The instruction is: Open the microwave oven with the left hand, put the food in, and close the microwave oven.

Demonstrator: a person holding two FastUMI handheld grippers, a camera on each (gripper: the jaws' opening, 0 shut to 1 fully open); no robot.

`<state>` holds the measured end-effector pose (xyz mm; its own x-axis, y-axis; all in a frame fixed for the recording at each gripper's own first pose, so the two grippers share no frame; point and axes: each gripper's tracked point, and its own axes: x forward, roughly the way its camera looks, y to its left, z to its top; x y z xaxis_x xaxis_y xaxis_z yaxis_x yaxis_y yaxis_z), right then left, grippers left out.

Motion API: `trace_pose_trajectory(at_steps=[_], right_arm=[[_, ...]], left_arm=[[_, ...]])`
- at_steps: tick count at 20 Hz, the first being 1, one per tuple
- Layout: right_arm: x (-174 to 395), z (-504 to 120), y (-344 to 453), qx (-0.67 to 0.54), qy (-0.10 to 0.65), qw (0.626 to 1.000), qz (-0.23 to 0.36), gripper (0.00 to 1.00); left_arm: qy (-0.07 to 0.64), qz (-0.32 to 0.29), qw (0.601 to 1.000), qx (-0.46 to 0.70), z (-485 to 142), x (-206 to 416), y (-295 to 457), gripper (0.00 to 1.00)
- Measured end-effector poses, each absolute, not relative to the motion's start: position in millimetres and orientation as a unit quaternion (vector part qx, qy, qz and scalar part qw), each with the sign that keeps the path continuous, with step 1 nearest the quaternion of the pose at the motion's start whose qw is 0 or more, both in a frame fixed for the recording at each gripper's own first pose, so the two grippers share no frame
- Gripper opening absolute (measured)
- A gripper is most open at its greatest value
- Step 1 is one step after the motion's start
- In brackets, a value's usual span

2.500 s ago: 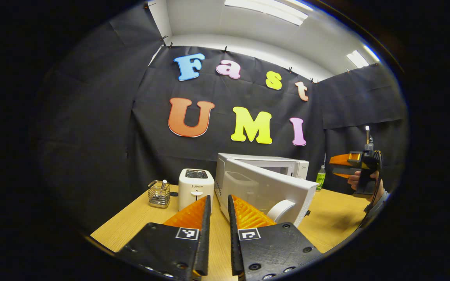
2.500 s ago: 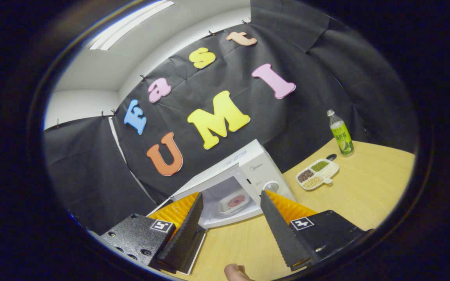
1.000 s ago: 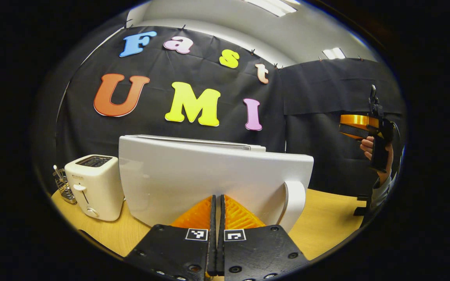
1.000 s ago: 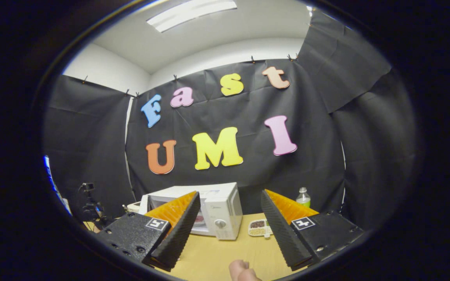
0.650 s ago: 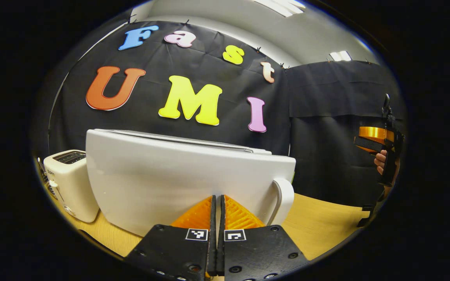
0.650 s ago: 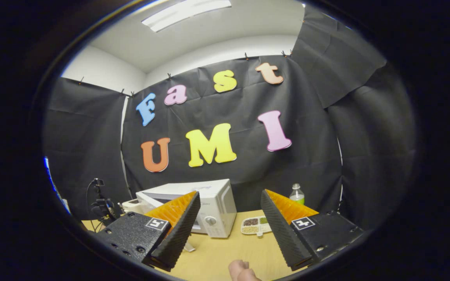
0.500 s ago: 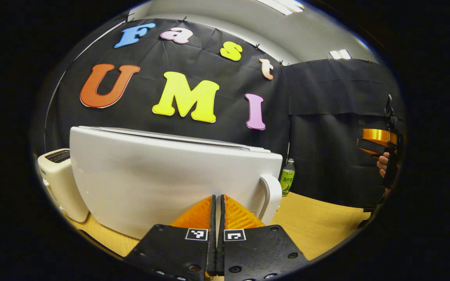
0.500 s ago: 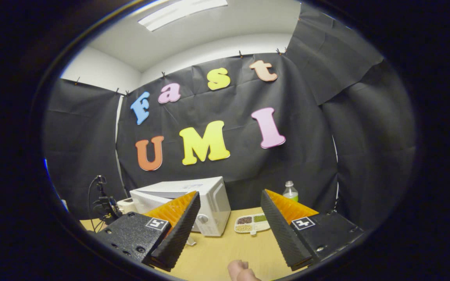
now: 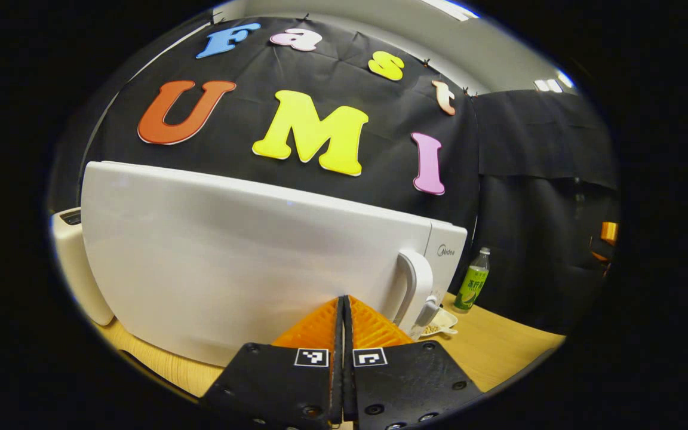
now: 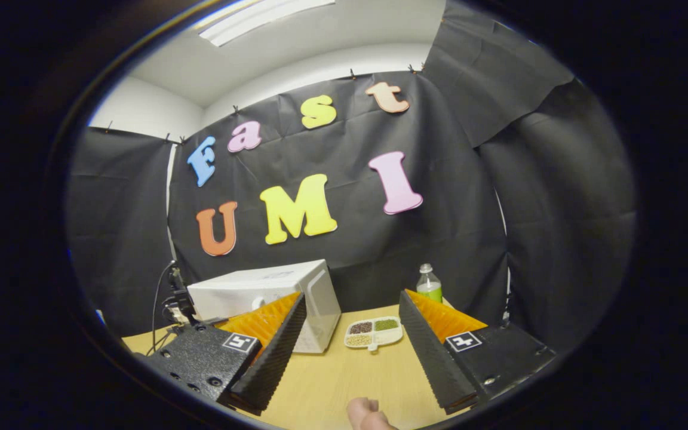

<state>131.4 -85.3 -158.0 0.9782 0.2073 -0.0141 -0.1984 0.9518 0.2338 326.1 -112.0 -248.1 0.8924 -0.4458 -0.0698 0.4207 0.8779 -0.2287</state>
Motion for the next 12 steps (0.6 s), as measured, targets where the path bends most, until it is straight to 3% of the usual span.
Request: trace_pose_trajectory(at_steps=[1, 2, 8, 10, 11, 12], right_arm=[[129.9, -158.8, -86.5, 0.117, 0.020, 0.988, 0.099, 0.91], [128.2, -159.7, -87.7, 0.117, 0.022, 0.988, 0.096, 0.99], [106.7, -154.7, -90.0, 0.115, 0.025, 0.989, 0.084, 0.99], [97.3, -151.7, -88.1, 0.116, 0.025, 0.990, 0.081, 0.99], [93.3, -150.3, -86.7, 0.117, 0.026, 0.990, 0.081, 0.99], [88.3, -149.1, -85.5, 0.116, 0.027, 0.990, 0.079, 0.99]], left_arm=[[0.060, -0.222, 0.968, -0.100, -248.2, 325.5, -112.1, 0.00], [0.059, -0.220, 0.969, -0.092, -248.6, 327.3, -112.5, 0.00], [0.067, -0.178, 0.978, -0.083, -238.7, 303.2, -100.9, 0.01], [0.058, -0.189, 0.976, -0.093, -221.2, 281.0, -101.7, 0.22], [0.052, -0.179, 0.979, -0.084, -214.5, 273.7, -95.3, 0.58], [0.046, -0.162, 0.983, -0.070, -206.2, 265.9, -85.4, 0.34]])
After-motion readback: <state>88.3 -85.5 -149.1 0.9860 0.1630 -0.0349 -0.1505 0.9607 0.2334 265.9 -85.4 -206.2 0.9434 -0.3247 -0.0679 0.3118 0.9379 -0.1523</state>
